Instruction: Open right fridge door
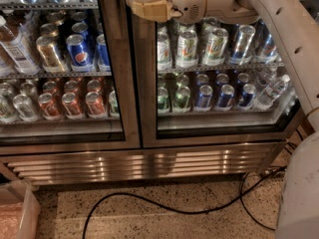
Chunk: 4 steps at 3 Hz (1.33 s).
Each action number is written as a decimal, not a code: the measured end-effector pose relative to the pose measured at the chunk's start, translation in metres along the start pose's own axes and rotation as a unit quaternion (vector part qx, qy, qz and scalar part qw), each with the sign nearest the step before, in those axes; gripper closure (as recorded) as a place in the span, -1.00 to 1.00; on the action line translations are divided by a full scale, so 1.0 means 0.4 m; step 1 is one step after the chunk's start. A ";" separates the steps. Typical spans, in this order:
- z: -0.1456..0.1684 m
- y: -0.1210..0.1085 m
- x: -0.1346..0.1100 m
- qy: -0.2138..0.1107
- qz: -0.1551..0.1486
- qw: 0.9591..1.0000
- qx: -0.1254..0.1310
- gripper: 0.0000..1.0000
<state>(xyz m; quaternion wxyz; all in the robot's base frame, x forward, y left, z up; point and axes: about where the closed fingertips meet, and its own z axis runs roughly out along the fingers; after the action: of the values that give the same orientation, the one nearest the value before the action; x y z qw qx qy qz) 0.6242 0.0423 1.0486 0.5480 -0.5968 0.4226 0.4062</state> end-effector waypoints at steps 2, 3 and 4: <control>0.004 0.000 -0.004 0.000 0.002 1.000 0.002 1.00; 0.017 0.001 -0.009 0.000 0.003 1.000 0.001 1.00; 0.016 -0.002 -0.007 0.000 0.003 1.000 0.001 1.00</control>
Offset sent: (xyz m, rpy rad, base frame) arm -0.1387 0.0325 0.0475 0.0224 0.0725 -0.1117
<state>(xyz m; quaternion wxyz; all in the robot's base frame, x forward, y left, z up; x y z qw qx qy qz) 0.6240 0.0488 1.0512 0.5472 -0.5952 0.4250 0.4070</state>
